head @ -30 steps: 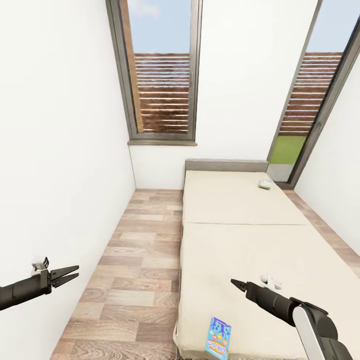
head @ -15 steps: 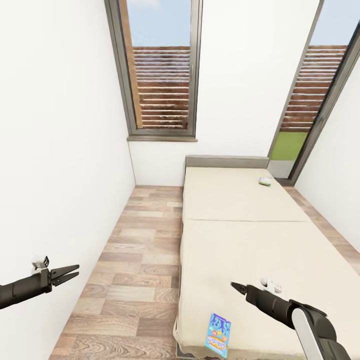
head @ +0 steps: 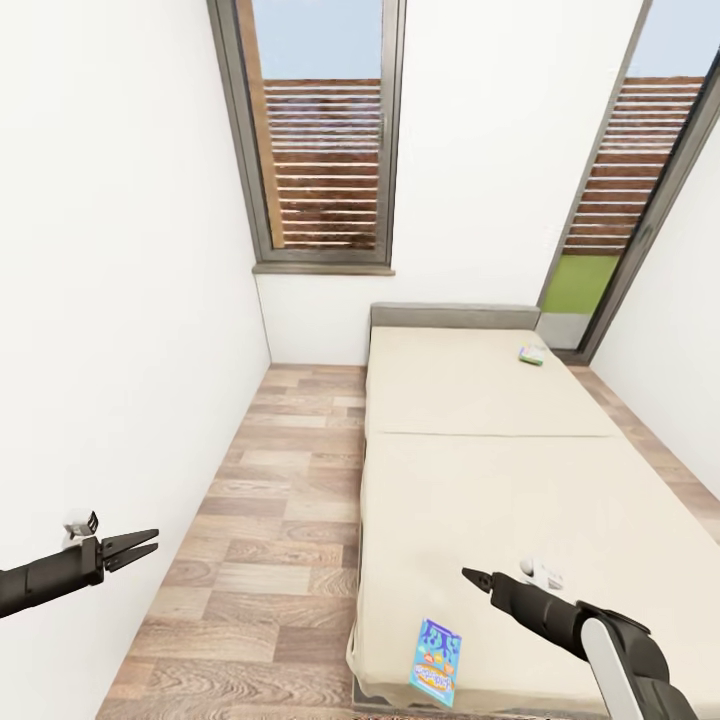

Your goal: Put all the toys in the child's room - the three board games (two on the bed and one on the table), the two jigsaw puzzles on the table, and the tennis ball on the table - inside the toy box on the table in the child's room.

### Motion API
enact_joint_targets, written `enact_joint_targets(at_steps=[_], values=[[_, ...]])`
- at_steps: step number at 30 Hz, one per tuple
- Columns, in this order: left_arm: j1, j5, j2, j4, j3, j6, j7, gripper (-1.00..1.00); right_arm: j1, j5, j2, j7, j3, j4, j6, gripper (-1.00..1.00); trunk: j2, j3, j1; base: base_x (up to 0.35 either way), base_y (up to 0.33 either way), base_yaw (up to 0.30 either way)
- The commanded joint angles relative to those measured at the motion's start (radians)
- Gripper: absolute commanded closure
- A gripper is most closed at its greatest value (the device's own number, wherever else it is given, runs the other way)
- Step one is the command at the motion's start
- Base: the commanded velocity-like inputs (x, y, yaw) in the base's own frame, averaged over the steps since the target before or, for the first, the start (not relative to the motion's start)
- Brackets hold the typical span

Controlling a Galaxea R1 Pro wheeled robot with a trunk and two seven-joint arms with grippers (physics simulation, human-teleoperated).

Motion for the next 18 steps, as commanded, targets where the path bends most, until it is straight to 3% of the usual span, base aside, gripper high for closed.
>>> enact_joint_targets(at_steps=[1, 7, 18], values=[[-0.001, -0.001, 0.0, 0.0, 0.0, 0.01, -0.004, -1.0, -0.002, 0.005, 0.001, 0.007, -0.001, 0.003, 0.005, -1.0, -0.002, -0.004, 0.001, 0.0, 0.0, 0.0], [-0.001, -0.001, 0.0, 0.0, 0.0, 0.009, -0.005, -1.0, -0.007, 0.008, 0.003, 0.002, 0.023, 0.019, 0.003, -1.0, -0.002, -0.013, 0.001, 0.0, 0.0, 0.0], [-0.001, -0.002, 0.0, 0.0, 0.0, 0.008, -0.003, -1.0, -0.09, 0.0, 0.004, -0.123, 0.064, 0.026, 0.055, -1.0, -0.002, -0.031, 0.001, 0.0, 0.0, 0.0]])
